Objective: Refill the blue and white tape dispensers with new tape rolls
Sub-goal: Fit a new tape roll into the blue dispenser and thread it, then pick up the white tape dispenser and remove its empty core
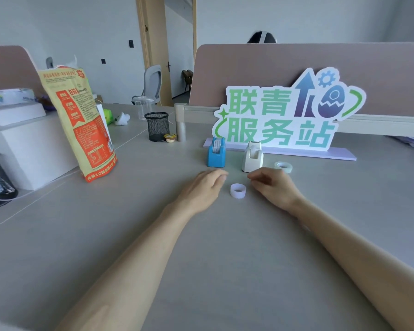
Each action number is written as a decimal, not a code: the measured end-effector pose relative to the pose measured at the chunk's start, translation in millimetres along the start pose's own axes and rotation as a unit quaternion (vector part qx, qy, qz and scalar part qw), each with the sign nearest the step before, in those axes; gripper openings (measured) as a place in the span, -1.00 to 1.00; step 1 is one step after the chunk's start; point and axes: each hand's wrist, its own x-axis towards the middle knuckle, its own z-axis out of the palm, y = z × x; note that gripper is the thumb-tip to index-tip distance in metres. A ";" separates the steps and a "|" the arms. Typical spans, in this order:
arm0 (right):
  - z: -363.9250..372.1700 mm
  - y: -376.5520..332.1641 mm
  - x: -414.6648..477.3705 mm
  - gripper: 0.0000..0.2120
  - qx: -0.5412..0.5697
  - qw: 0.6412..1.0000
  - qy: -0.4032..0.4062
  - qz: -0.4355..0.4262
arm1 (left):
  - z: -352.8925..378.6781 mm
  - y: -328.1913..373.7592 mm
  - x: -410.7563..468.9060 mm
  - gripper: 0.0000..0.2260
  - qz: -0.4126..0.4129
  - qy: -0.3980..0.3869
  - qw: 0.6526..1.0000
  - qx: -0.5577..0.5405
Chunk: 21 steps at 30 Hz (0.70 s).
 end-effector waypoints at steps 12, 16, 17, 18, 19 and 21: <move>10.0 -4.9 -1.2 -0.70 -0.153 0.986 0.003 -0.066 | -1.3 -9.5 1.9 -0.87 -0.083 0.091 0.982 0.141; 17.6 -8.3 12.6 -0.63 -0.238 0.967 0.052 -0.078 | -3.1 -31.0 33.3 -0.75 -0.161 0.078 0.966 0.185; 19.4 -8.8 17.8 -0.62 -0.257 0.960 0.076 -0.086 | -3.2 -35.7 42.0 -0.73 -0.172 0.078 0.965 0.184; 20.9 -8.8 23.8 -0.60 -0.270 0.954 0.097 -0.091 | -3.1 -39.8 50.6 -0.71 -0.180 0.078 0.963 0.183; 22.3 -8.1 30.2 -0.59 -0.276 0.950 0.112 -0.089 | -2.6 -43.5 59.0 -0.69 -0.187 0.076 0.962 0.184; 24.7 -4.7 42.5 -0.58 -0.279 0.950 0.122 -0.070 | -1.7 -48.9 74.4 -0.69 -0.194 0.071 0.959 0.192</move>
